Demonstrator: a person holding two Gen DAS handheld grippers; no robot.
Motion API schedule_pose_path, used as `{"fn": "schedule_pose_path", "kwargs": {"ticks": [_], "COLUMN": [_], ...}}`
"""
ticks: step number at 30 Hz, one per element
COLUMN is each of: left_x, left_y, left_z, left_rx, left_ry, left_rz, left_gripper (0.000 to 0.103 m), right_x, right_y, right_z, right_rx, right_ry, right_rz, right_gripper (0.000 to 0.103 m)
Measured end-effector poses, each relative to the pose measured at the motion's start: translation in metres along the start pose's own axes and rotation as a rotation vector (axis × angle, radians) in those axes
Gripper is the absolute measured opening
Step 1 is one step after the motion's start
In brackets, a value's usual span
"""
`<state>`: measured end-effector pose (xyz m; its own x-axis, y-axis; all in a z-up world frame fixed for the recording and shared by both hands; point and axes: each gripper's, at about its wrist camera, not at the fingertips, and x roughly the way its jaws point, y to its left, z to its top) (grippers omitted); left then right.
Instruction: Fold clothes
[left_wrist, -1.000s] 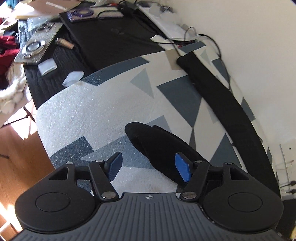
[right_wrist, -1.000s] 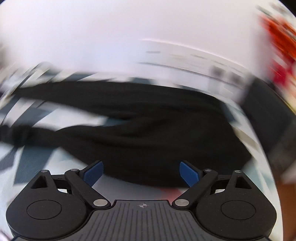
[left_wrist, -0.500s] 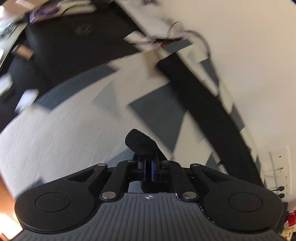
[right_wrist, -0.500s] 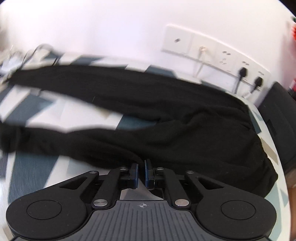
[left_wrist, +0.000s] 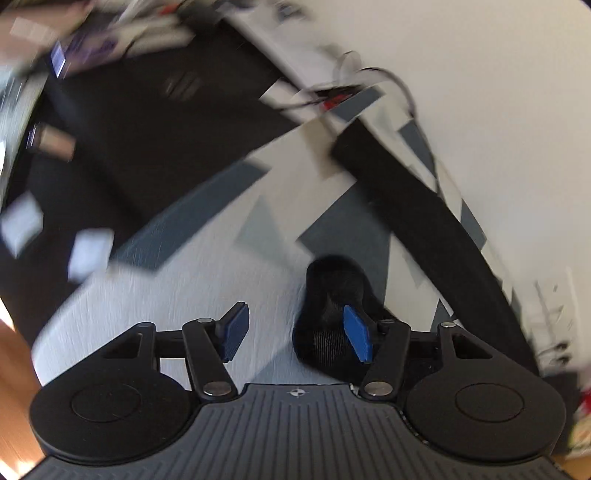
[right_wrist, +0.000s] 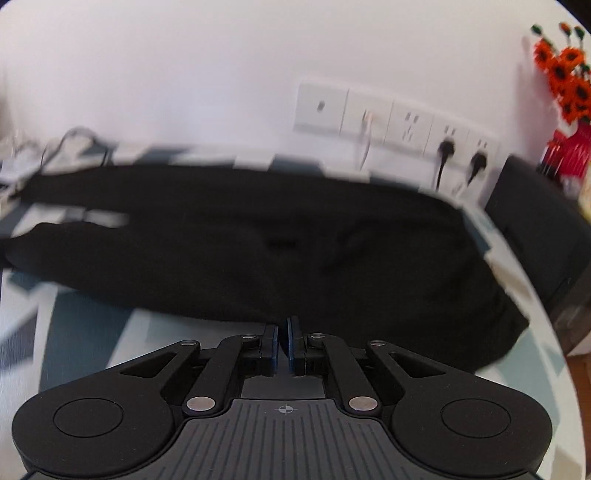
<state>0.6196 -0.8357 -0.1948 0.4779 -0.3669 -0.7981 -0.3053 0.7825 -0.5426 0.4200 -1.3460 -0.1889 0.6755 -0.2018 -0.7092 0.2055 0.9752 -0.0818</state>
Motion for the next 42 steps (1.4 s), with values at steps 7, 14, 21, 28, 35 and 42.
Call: {"fn": "schedule_pose_path", "kwargs": {"ticks": [7, 14, 21, 28, 35, 42], "left_x": [0.008, 0.032, 0.052, -0.024, -0.033, 0.004], "left_y": [-0.022, -0.052, -0.064, -0.106, -0.055, 0.011], "left_z": [-0.010, 0.001, 0.007, 0.053, 0.038, 0.015], "left_rx": [-0.021, 0.080, 0.112, 0.261, 0.360, 0.068], "left_ry": [0.052, 0.003, 0.049, -0.237, -0.107, 0.051], "left_rz": [0.002, 0.091, 0.085, -0.320, -0.180, -0.030], "left_gripper": [0.064, 0.067, 0.003, 0.003, 0.009, 0.024], "right_x": [0.004, -0.002, -0.005, -0.010, -0.014, -0.010], "right_y": [0.004, -0.005, -0.006, -0.007, -0.012, -0.005], "right_z": [-0.026, -0.027, -0.026, -0.014, -0.012, -0.022], "right_rx": [0.070, 0.102, 0.125, 0.178, 0.184, 0.109], "right_ry": [0.029, 0.025, 0.031, -0.041, -0.049, 0.013], "right_rz": [-0.027, -0.045, -0.058, -0.066, -0.074, -0.078], "right_gripper": [0.005, 0.005, 0.005, 0.005, 0.005, 0.005]}}
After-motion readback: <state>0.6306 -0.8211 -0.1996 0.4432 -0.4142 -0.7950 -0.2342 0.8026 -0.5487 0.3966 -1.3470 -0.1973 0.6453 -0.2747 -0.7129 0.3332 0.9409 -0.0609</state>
